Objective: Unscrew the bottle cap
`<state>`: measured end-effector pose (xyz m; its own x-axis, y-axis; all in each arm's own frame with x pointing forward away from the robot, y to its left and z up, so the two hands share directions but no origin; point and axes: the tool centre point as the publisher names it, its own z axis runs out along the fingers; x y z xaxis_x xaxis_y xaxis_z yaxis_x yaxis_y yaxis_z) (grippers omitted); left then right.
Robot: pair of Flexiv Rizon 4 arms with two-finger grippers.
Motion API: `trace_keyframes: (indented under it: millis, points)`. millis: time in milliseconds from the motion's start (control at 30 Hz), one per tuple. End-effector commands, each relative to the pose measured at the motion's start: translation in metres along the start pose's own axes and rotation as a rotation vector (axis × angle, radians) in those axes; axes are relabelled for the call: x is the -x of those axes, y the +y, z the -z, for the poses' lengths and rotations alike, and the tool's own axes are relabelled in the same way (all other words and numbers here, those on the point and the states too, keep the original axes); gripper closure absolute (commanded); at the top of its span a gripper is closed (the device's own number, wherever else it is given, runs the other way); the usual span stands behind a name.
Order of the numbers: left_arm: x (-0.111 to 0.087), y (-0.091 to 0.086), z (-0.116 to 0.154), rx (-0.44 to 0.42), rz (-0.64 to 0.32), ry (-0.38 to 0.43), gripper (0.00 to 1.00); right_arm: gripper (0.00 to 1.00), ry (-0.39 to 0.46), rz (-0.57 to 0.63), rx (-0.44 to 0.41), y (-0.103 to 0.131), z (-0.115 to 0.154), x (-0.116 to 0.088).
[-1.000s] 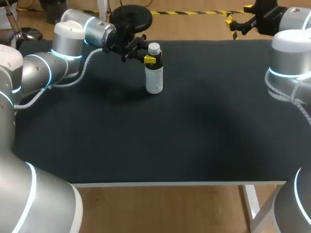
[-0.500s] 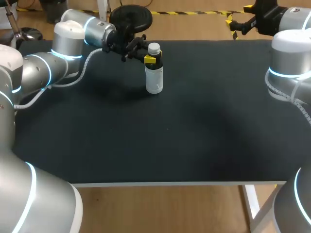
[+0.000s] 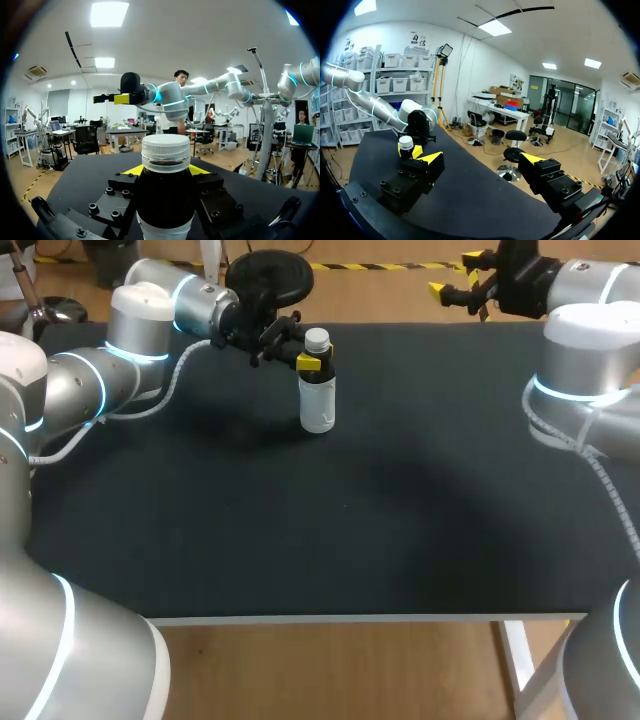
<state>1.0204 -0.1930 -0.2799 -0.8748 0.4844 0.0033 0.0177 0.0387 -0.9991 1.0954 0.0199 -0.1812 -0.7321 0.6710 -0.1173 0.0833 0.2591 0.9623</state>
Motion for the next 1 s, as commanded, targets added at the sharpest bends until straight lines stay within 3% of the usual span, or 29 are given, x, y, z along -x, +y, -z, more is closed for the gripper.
trace_keyframes:
  millis: [33, 733, 1000]
  points:
    - [0.007, 0.003, 0.003, -0.006, 0.001, 0.099, 1.0, 0.0, -0.017, 0.001, 0.097, -0.003, -0.008, -0.014]
    - [0.007, 0.003, 0.003, -0.006, 0.001, 0.099, 1.0, 0.0, 0.09, -0.014, 0.211, -0.001, -0.031, -0.098]
    - [0.007, 0.003, 0.003, -0.006, 0.001, 0.099, 1.0, 0.0, 0.076, -0.034, 0.195, 0.002, -0.043, -0.139]
